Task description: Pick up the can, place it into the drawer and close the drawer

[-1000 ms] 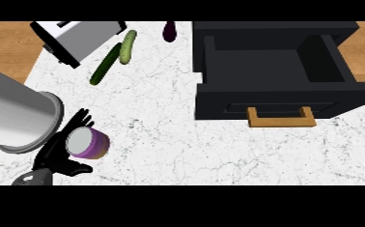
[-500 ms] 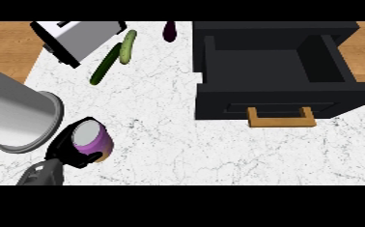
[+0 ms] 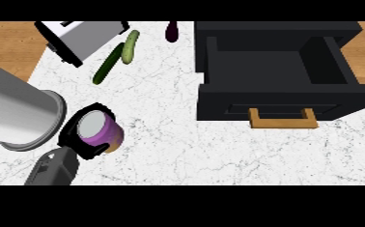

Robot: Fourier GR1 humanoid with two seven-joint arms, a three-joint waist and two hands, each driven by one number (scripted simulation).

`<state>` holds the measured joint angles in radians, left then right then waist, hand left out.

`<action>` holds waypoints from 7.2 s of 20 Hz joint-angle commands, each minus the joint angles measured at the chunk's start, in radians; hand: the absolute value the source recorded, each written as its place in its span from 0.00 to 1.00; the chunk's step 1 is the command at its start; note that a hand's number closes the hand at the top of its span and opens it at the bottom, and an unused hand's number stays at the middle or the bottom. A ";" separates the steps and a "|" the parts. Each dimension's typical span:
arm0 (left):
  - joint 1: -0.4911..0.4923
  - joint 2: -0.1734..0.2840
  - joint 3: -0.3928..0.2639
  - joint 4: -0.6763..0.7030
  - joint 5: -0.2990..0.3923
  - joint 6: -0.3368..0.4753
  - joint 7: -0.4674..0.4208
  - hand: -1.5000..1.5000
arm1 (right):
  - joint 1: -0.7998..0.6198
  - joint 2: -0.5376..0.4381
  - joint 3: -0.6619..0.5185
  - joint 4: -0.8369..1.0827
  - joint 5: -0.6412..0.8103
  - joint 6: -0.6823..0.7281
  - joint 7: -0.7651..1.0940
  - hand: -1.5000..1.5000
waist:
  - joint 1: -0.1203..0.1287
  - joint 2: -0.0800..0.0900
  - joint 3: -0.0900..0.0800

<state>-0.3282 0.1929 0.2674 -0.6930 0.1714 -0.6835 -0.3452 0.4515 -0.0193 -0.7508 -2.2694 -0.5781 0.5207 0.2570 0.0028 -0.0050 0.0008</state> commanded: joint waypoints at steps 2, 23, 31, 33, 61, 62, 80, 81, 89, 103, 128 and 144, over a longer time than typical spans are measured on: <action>-0.064 -0.134 0.093 -0.061 0.061 0.306 -0.004 1.00 | -0.009 0.019 0.019 0.006 0.025 0.008 -0.019 0.00 | -0.001 0.001 0.001; -0.154 -0.192 -0.298 -0.795 0.066 0.935 0.504 1.00 | 0.027 0.016 0.026 -0.047 -0.002 -0.027 0.020 0.00 | -0.009 0.002 -0.001; -0.363 -0.193 -0.365 -0.662 0.037 1.086 0.503 1.00 | -0.025 0.010 0.050 -0.027 0.030 -0.074 0.017 0.00 | -0.017 0.006 -0.001; -0.423 -0.193 -0.348 -0.685 0.035 1.124 0.583 1.00 | 0.039 0.003 0.010 -0.030 -0.050 -0.017 0.014 0.00 | -0.019 0.003 -0.001; -1.023 -0.193 -0.504 -0.018 0.352 1.314 0.404 1.00 | -0.079 0.018 0.099 0.012 0.088 -0.062 -0.014 0.00 | -0.049 0.012 0.000; -0.977 -0.193 -0.512 -0.040 0.363 1.287 0.380 1.00 | -0.086 0.017 0.098 0.027 0.102 -0.059 -0.018 0.00 | -0.037 0.010 0.000; -1.106 -0.193 -0.743 0.204 0.627 1.376 0.301 1.00 | -0.151 -0.046 0.110 -0.050 0.040 -0.145 0.124 0.00 | -0.073 0.021 0.001; -1.073 -0.193 -0.799 0.173 0.644 1.410 0.273 1.00 | -0.141 -0.022 0.115 -0.007 0.068 -0.099 0.069 0.00 | -0.089 0.022 0.002; -1.072 -0.193 -0.813 0.253 0.688 1.402 0.216 0.00 | -0.139 -0.069 0.068 -0.020 0.006 -0.114 0.109 0.00 | -0.085 0.022 0.001; -1.022 -0.193 -0.898 0.206 0.819 1.487 0.113 0.00 | -0.205 -0.038 0.106 -0.041 0.156 -0.090 0.020 0.00 | -0.093 0.030 0.001; -1.109 -0.193 -0.844 0.209 0.865 1.467 0.103 0.00 | -0.518 -0.051 0.631 0.043 1.232 -0.174 -0.234 0.00 | 0.008 0.015 -0.001; -1.036 -0.044 -0.856 0.059 0.782 1.494 0.228 0.00 | -0.886 -0.152 0.800 0.710 1.631 -0.405 -0.355 0.00 | 0.031 0.007 -0.001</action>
<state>-1.3771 0.1012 -0.5882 -0.6084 0.9732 0.8125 -0.1454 -0.3702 -0.1455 0.0111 -1.6975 0.9638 0.1590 -0.0664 0.0338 0.0012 -0.0001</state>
